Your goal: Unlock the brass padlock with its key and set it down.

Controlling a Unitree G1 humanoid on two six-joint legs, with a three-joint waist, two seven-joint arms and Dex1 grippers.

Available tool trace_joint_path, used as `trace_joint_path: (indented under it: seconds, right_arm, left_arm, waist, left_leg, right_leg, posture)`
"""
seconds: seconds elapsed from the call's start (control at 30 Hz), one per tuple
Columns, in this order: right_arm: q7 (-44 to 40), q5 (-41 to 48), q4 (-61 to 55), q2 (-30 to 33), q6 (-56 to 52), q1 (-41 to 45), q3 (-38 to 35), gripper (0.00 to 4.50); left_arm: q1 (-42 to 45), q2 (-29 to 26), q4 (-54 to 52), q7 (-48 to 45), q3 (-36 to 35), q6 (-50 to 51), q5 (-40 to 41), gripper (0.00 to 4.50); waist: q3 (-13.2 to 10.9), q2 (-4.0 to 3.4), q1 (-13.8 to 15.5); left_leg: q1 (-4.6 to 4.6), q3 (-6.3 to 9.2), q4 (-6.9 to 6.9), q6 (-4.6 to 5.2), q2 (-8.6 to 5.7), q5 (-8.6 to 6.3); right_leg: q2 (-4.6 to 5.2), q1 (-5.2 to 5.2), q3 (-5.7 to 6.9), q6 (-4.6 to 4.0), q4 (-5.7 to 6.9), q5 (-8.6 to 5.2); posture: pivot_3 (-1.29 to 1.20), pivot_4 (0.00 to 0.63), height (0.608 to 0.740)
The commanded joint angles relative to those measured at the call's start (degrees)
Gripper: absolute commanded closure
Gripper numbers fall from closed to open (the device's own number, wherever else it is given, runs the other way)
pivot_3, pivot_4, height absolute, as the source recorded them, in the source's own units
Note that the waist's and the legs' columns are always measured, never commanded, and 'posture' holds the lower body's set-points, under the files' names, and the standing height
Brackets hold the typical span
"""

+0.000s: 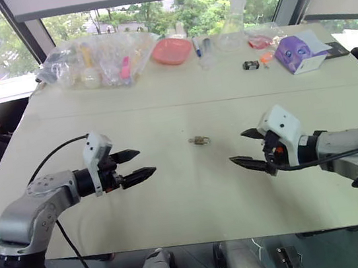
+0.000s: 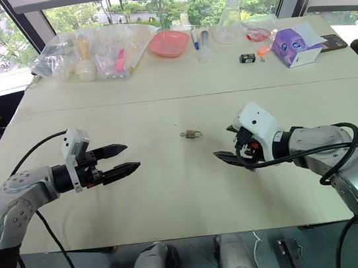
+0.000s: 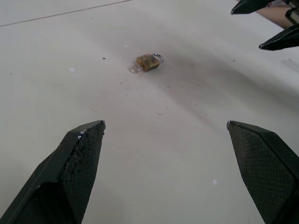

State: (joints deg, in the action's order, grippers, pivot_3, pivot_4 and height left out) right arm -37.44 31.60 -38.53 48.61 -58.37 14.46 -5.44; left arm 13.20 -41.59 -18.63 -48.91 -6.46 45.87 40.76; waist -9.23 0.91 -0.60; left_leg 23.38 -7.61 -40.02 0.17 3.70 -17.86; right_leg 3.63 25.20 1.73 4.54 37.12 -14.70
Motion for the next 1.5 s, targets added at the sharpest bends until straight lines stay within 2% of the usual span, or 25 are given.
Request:
trace_joint_path:
  seconds: [0.03, 0.63, 0.83, 0.9, 1.03, 1.13, 1.3, 1.5]
  right_arm:
    - [0.76, -0.04, -1.09, -0.22, 1.13, 0.16, -0.54, 0.56]
    - [1.56, -1.47, 1.66, -1.17, 4.33, 2.82, 1.88, 0.56]
    - [2.19, -3.23, 7.34, -3.28, 4.88, 8.37, 4.75, 0.56]
    - [2.17, -4.49, 9.48, -4.03, 4.54, 12.03, 7.92, 0.56]
    - [-1.64, -7.64, 18.38, -7.22, 5.75, 22.38, 16.72, 0.56]
    - [-5.47, -10.91, 27.14, -10.11, 8.71, 28.70, 22.44, 0.56]
    - [-11.75, -17.10, 41.29, -14.13, 16.23, 34.20, 29.39, 0.56]
    - [-16.18, -21.21, 50.96, -16.54, 21.03, 35.59, 31.08, 0.56]
  left_arm:
    - [0.77, 0.03, -0.84, 0.44, -2.01, -0.33, 0.98, 0.18]
    - [-0.81, 0.11, 1.76, -0.72, -1.87, -3.71, -1.33, 0.18]
    - [4.00, -0.56, 6.85, -3.66, 0.20, -6.08, -4.19, 0.18]
    - [6.15, -2.89, 8.28, -6.49, 2.53, -5.80, -5.91, 0.18]
    - [12.11, -8.33, 11.45, -17.07, 7.02, -5.90, -6.75, 0.18]
    - [16.62, -10.63, 13.00, -21.38, 8.49, -5.98, -7.45, 0.18]
    - [19.57, -11.01, 13.30, -21.90, 8.78, -6.21, -9.11, 0.18]
    - [17.04, -10.45, 9.75, -19.37, 6.55, -3.86, -7.79, 0.18]
  waist:
    - [0.00, 0.00, 0.00]
    - [0.00, 0.00, -0.01]
    - [0.00, 0.00, 0.09]
    - [0.00, 0.00, -0.03]
    - [-0.01, -0.01, -0.36]
    - [-0.01, -0.02, -0.24]
    - [-0.01, -0.02, -0.02]
    - [-0.01, -0.01, -0.15]
  left_leg:
    - [0.00, 0.00, 0.00, 0.00, 0.00, 0.00]
    - [0.00, -0.01, 0.00, 0.00, 0.00, 0.00]
    - [0.00, -0.03, -0.02, 0.00, -0.01, 0.00]
    - [0.00, -0.03, -0.02, -0.01, -0.01, 0.00]
    - [0.01, -0.07, 0.01, -0.04, 0.01, 0.02]
    - [0.03, -0.13, 0.01, -0.11, 0.02, 0.06]
    - [0.10, -0.23, -0.01, -0.22, -0.01, 0.13]
    - [0.15, -0.24, -0.02, -0.29, -0.01, 0.17]
  right_leg:
    - [0.00, 0.00, 0.00, 0.00, 0.00, 0.00]
    - [-0.01, 0.00, 0.00, 0.00, 0.01, 0.00]
    - [-0.02, 0.00, 0.02, 0.00, 0.02, 0.00]
    - [-0.02, 0.00, 0.02, 0.00, 0.02, 0.00]
    - [-0.06, 0.11, 0.00, 0.00, 0.06, 0.01]
    - [-0.08, 0.14, 0.01, -0.01, 0.09, 0.00]
    - [-0.04, 0.13, 0.01, 0.01, 0.02, 0.00]
    - [-0.02, 0.15, 0.00, 0.02, 0.02, 0.01]
  posture:
    - [0.00, 0.150, 0.733]
    - [0.00, 0.150, 0.733]
    - [0.00, 0.150, 0.733]
    - [0.00, 0.150, 0.733]
    - [0.00, 0.150, 0.733]
    - [0.00, 0.150, 0.733]
    - [0.00, 0.150, 0.733]
    - [0.00, 0.150, 0.733]
